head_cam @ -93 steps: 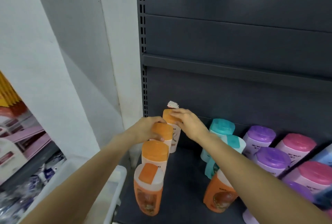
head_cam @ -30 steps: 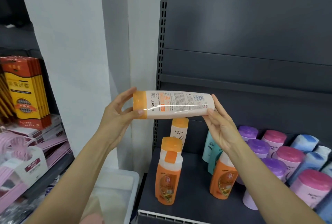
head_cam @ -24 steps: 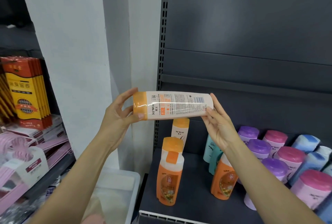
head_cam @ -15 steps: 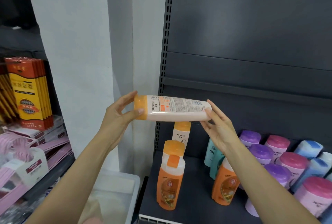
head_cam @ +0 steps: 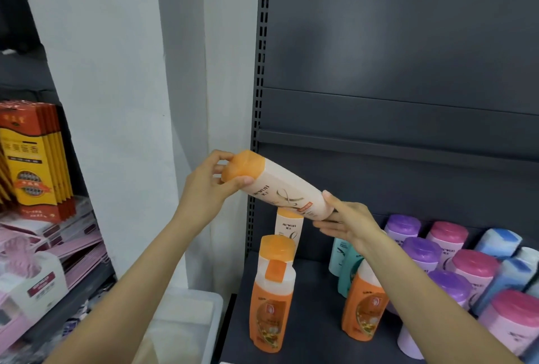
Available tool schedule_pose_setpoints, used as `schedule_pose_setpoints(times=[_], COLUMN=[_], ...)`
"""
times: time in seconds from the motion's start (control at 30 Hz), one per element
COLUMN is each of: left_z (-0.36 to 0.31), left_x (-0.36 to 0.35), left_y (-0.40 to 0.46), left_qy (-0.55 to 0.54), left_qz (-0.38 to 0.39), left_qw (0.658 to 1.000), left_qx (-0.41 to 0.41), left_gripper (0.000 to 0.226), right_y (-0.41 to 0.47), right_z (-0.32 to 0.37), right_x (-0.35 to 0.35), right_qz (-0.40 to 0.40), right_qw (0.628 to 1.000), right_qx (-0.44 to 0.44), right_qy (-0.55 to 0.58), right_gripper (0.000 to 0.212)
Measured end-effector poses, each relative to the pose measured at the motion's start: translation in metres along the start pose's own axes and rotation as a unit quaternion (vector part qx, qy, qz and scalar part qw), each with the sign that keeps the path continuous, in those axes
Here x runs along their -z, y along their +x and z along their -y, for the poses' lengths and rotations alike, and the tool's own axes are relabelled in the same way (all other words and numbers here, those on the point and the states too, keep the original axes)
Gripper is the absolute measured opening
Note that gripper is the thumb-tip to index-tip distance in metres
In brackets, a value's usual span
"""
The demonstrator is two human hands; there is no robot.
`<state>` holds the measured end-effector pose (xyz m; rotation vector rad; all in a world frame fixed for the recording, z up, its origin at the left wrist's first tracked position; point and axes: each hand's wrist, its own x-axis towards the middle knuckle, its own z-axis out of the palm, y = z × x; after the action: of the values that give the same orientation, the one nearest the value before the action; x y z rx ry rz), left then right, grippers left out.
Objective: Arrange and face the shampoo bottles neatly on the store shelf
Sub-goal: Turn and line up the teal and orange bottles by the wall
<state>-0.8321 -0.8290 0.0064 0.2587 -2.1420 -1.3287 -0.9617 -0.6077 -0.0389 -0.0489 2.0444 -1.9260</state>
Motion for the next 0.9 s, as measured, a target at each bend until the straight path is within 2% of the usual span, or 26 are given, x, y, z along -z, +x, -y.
schedule_pose_setpoints(times=[0.13,0.3,0.37,0.47,0.57,0.63,0.8,0.9], left_z=[-0.005,-0.008,-0.009,-0.006,0.006,0.016,0.043,0.060], left_x=[-0.013,-0.035,-0.048,-0.071,-0.094,-0.108,-0.135,-0.144], left_y=[0.011,0.024,0.029,0.036,0.044,0.047,0.055,0.056], left_qy=[-0.002,0.048,0.073,0.121,0.179,0.206,0.257,0.281], left_qz=[-0.026,-0.035,-0.026,0.003,0.044,0.072,0.136,0.170], left_qw=[1.000,0.998,0.997,0.992,0.982,0.976,0.956,0.943], left_qx=[0.005,-0.013,-0.021,-0.031,-0.034,-0.018,0.029,0.053], left_gripper=[0.045,0.050,0.052,0.054,0.054,0.056,0.058,0.061], right_y=[0.008,0.025,0.034,0.050,0.068,0.079,0.095,0.103], right_z=[-0.008,-0.018,-0.021,-0.024,-0.027,-0.030,-0.041,-0.046], right_x=[0.004,0.008,0.012,0.026,0.047,0.059,0.073,0.078], right_qz=[0.036,0.002,-0.016,-0.037,-0.047,-0.040,0.043,0.054], right_qw=[0.999,0.994,0.984,0.937,0.884,0.860,0.816,0.798], right_qx=[0.009,0.040,0.077,0.149,0.177,0.185,0.170,0.166], right_qy=[-0.030,-0.101,-0.163,-0.314,-0.430,-0.474,-0.551,-0.577], right_gripper=[0.041,0.035,0.037,0.040,0.044,0.049,0.065,0.064])
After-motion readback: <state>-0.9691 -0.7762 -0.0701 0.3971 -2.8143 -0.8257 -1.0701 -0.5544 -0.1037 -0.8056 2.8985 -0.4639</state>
